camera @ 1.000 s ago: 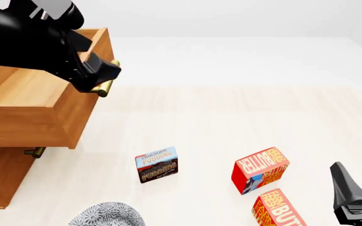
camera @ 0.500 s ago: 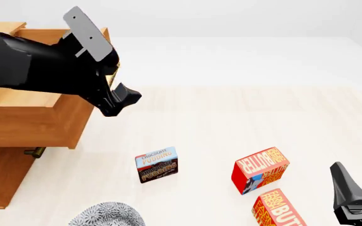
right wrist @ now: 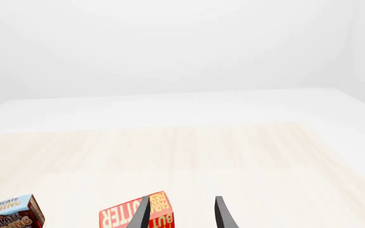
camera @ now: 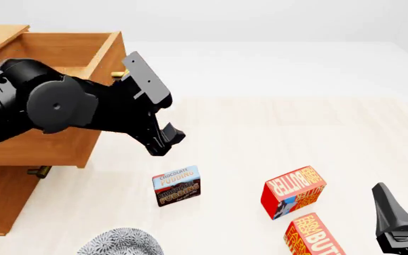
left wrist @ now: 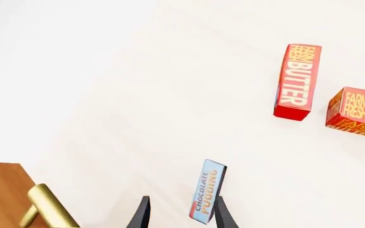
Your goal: Put the chocolate pudding in the top drawer of the cabinet and close it.
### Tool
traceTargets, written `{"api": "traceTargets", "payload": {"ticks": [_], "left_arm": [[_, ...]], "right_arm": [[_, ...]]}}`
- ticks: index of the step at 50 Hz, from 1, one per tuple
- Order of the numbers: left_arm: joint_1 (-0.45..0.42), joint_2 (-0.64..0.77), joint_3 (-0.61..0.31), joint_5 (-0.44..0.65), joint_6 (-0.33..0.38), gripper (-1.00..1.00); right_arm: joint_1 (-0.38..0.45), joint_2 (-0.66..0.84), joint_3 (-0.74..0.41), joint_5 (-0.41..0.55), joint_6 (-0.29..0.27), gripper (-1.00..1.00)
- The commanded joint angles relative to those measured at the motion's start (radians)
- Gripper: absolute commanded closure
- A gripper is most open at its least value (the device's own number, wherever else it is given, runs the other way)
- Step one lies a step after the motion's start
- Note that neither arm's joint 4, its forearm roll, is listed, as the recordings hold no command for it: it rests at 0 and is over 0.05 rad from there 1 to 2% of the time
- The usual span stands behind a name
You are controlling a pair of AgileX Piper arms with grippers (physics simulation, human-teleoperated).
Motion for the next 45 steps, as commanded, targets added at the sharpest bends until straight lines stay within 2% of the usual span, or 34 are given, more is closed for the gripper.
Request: {"api": "traceTargets", "payload": {"ticks": [1,21,45], "left_arm": [[-0.026,0.064,0.067,-0.087,-0.05,-1.0],[-0.04,0.132,0.113,-0.147,-0.108,-1.0],[-0.018,0.194,0.175,-0.228,-0.117,-1.0]], "right_arm": [[-0.001,-0.003,0.0,-0.001,-0.007,-1.0],[-0.001,-0.003,0.0,-0.001,-0.007,-1.0],[-0.001,-0.003,0.0,-0.001,-0.007,-1.0]]}}
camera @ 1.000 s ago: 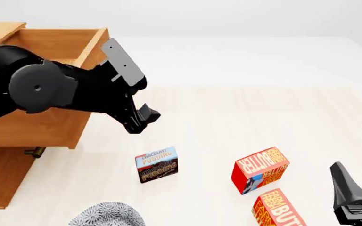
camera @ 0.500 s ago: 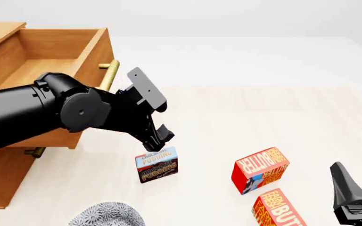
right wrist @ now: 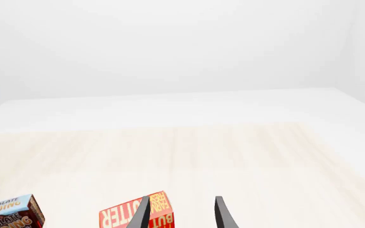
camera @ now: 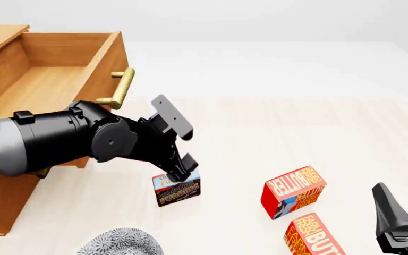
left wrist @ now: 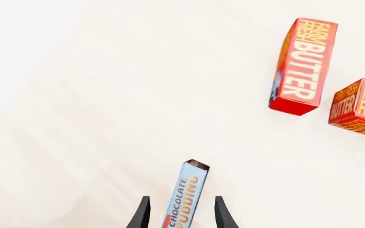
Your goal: Put the chocolate pudding in the top drawer of the cabinet and close it.
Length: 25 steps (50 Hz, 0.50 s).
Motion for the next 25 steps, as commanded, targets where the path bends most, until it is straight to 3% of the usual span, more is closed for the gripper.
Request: {"api": "traceTargets", "payload": {"ticks": [1,25], "left_arm": [[0.015,0.03,0.063,-0.072,-0.017,-1.0],[0.03,0.085,0.091,-0.124,-0.032,-1.0]], "right_arm": [[-0.001,-0.003,0.0,-0.001,-0.007,-1.0],[-0.001,-0.003,0.0,-0.001,-0.007,-1.0]]}}
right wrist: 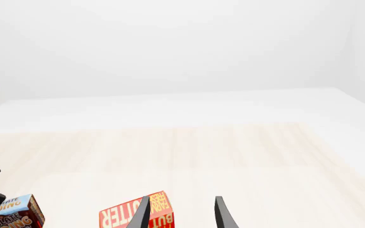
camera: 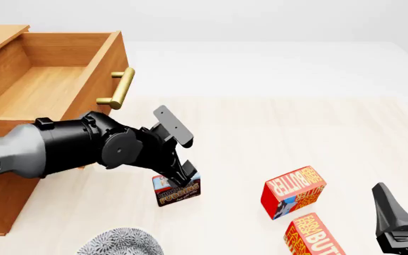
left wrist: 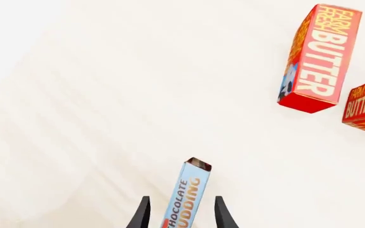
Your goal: Put the chocolate pudding in the top drawer of the cabinet and close it.
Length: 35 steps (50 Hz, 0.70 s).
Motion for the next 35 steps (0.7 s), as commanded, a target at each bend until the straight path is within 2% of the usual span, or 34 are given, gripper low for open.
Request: {"api": "traceTargets", "payload": {"ticks": [1,35], "left_arm": [[0.015,0.028,0.053,-0.067,-0.014,-1.0],[-0.008,0.102,0.083,-0.127,-0.064,-1.0]], "right_arm": [[-0.001,-0.003,0.0,-0.001,-0.007,-1.0],[-0.001,-0.003,0.0,-0.001,-0.007,-1.0]]}}
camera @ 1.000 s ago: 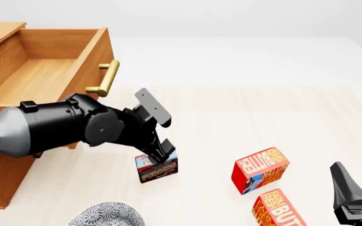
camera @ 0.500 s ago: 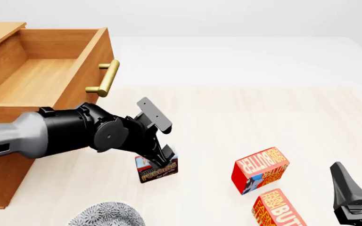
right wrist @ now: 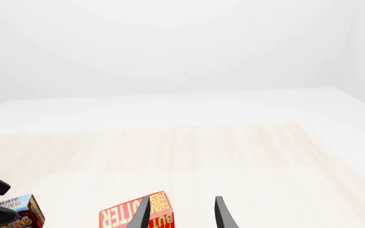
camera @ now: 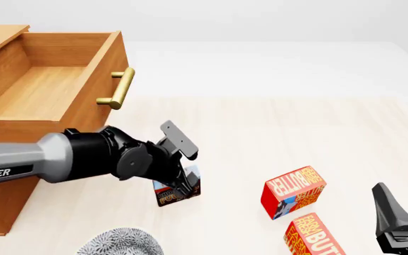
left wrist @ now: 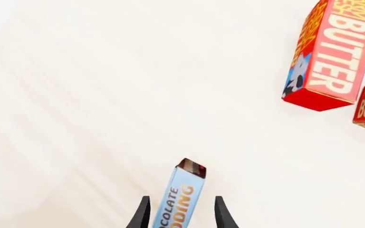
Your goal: Put the chocolate pudding in the top drawer of the cabinet and close it.
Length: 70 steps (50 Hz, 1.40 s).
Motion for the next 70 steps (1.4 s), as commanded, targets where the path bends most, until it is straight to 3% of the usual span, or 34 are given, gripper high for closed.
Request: {"api": "traceTargets", "payload": {"ticks": [1,15,51,52,57,60,70], "left_arm": [[0.006,0.013,0.049,-0.054,-0.023,-1.0],[0.003,0.026,0.065,-0.079,-0.048,-1.0],[0.046,0.052,0.082,-0.106,-0.033,-1.0],[0.049,0.048,0.084,-0.107,-0.032,1.0],[0.037,0.032,0.092,-0.107,-0.042,1.0],[0.068,0.004,0.112,-0.121,-0.013,1.0],[0.043,-0.013,0.103,-0.106,-0.063,1.0]], "right_arm": [[-0.001,-0.003,0.0,-0.001,-0.007,-1.0],[-0.001,-0.003,0.0,-0.001,-0.007,-1.0],[-0.001,-0.003,0.0,-0.001,-0.007,-1.0],[-0.001,-0.003,0.0,-0.001,-0.007,-1.0],[-0.001,-0.003,0.0,-0.001,-0.007,-1.0],[-0.001,-0.003,0.0,-0.001,-0.007,-1.0],[-0.001,-0.003,0.0,-0.001,-0.007,-1.0]]}}
